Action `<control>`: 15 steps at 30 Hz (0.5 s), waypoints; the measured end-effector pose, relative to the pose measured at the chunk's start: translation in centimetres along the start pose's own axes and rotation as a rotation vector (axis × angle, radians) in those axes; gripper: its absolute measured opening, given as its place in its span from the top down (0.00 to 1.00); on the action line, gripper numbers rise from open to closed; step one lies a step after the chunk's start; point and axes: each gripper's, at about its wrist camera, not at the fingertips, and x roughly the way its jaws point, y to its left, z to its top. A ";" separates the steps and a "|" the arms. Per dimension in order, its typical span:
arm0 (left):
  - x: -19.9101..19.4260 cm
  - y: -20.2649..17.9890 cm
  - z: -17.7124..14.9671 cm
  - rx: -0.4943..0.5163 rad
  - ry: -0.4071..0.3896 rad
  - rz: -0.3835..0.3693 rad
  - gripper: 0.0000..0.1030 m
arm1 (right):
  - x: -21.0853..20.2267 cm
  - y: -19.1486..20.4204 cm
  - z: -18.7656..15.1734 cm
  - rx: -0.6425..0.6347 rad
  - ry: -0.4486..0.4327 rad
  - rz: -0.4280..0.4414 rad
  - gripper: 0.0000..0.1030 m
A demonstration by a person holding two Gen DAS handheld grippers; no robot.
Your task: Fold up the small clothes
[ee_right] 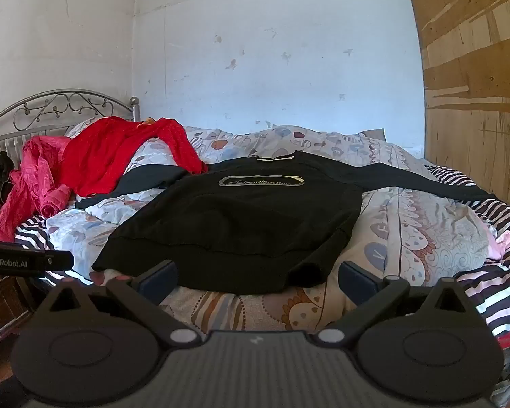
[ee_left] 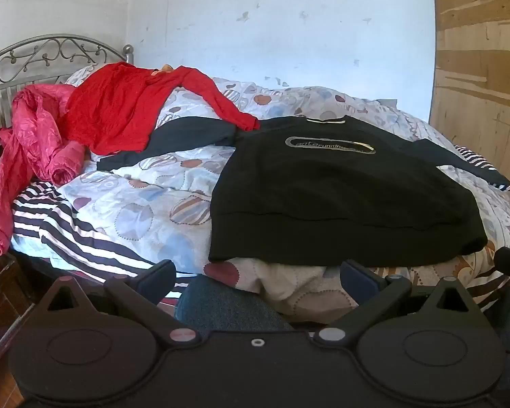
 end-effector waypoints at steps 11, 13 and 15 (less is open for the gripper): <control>0.0 0.1 0.0 -0.004 0.004 -0.001 0.01 | 0.0 0.0 0.0 0.000 -0.002 0.003 0.00; 0.0 0.1 0.0 -0.004 0.004 0.000 0.01 | 0.0 0.0 0.0 -0.001 -0.002 0.003 0.00; 0.0 0.2 0.0 -0.005 0.004 0.000 0.01 | 0.0 0.0 0.0 -0.002 -0.003 0.004 0.00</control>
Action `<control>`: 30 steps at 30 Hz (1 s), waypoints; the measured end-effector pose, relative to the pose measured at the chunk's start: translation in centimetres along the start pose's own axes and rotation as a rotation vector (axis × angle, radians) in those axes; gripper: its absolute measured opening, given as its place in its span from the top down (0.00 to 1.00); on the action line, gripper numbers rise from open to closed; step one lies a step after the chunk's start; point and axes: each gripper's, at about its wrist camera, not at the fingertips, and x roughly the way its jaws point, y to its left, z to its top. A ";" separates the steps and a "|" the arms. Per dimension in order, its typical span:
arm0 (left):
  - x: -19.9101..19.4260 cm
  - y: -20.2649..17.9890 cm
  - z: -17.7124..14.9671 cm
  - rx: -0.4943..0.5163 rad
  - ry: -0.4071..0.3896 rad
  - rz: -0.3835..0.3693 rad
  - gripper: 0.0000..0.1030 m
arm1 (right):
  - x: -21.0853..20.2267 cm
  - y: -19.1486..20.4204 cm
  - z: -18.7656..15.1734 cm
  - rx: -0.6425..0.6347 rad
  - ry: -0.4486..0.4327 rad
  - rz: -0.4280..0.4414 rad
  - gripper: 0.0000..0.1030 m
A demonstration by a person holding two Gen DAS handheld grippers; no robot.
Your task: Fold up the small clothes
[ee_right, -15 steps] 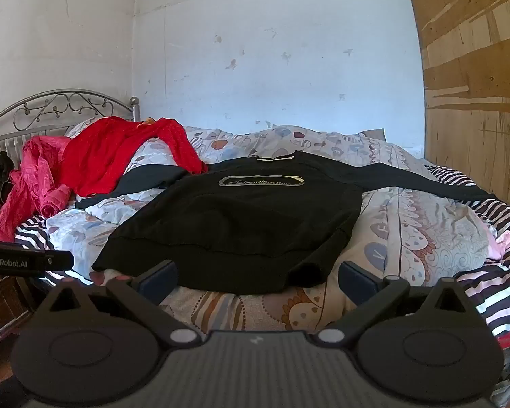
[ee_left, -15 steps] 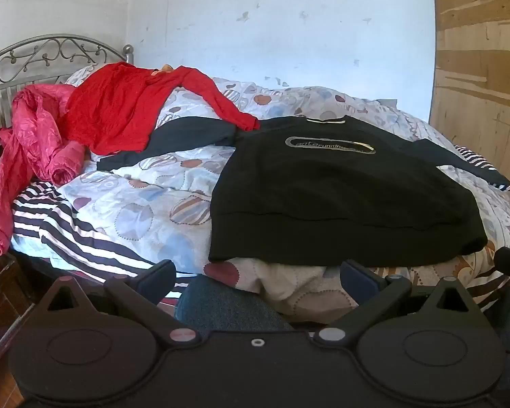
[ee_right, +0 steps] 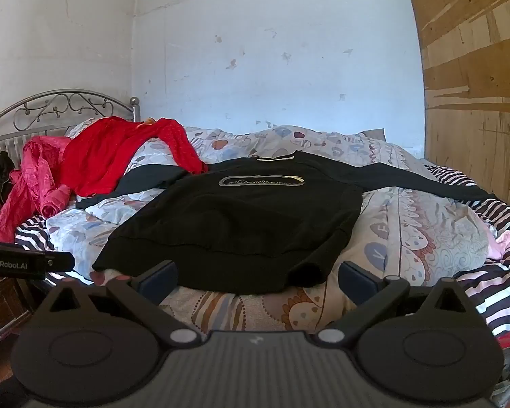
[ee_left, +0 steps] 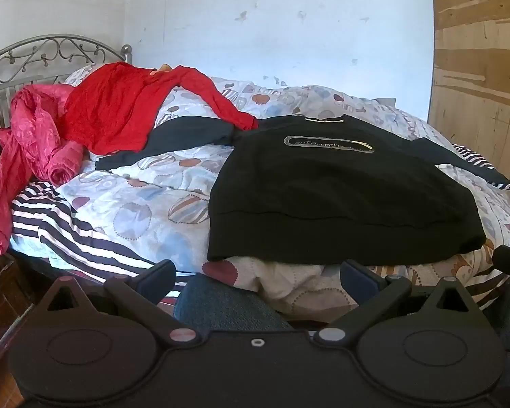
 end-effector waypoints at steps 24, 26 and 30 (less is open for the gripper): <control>0.2 -0.3 -0.1 0.004 0.001 0.000 0.01 | -0.1 0.0 0.0 0.001 0.001 0.000 0.00; 0.2 -0.3 -0.1 0.003 0.001 -0.001 0.01 | -0.1 0.0 0.0 0.001 0.000 0.000 0.00; 0.2 -0.3 -0.1 0.004 0.001 -0.001 0.01 | -0.1 0.0 0.0 0.001 0.000 0.000 0.00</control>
